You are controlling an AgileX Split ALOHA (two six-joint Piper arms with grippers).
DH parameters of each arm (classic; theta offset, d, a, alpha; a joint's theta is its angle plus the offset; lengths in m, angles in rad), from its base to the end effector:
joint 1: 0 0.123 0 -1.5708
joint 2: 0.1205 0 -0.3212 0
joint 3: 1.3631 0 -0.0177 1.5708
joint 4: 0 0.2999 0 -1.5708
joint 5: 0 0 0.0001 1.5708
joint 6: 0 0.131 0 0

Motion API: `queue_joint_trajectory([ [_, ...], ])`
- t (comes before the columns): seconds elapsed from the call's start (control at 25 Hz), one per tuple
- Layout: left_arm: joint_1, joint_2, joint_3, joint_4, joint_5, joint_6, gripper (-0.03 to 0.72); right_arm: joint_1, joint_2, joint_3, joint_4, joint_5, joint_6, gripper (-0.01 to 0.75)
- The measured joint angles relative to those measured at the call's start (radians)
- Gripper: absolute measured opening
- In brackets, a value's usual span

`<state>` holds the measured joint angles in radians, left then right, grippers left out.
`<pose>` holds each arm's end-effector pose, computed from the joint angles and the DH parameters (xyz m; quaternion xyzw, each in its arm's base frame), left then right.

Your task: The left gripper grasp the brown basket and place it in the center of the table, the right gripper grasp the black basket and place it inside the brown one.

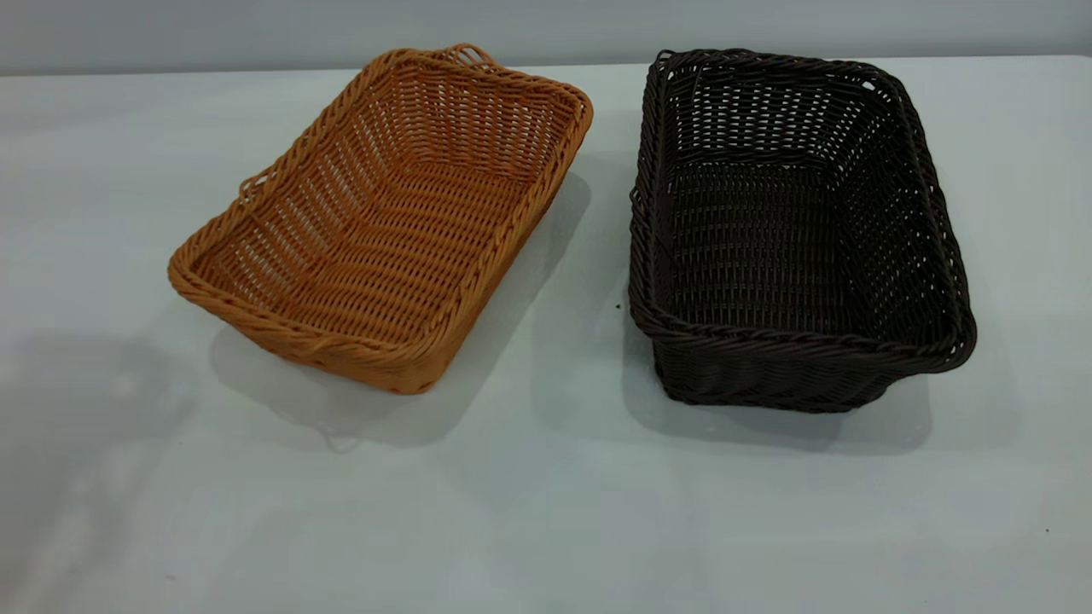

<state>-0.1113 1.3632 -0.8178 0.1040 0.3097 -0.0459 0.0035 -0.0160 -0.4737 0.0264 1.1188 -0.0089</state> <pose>0.3415 -0.0340 0.2353 0.0694 0.9175 0.0032 0.3917 0.0344 0.0032 0.2673 -0.0062 0.8705 0.0118 0.4920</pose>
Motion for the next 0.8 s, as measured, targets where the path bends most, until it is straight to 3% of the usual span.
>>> queue_joint_trajectory([
  [0.2, -0.052, 0.227, -0.13, 0.0, -0.014, 0.026, 0.517, 0.0, 0.0, 0.0, 0.001, 0.0, 0.0, 0.582],
  [0.8, -0.086, 0.696, -0.473, 0.001, -0.028, 0.096, 0.517, 0.0, 0.0, 0.0, 0.001, 0.0, 0.0, 0.582],
])
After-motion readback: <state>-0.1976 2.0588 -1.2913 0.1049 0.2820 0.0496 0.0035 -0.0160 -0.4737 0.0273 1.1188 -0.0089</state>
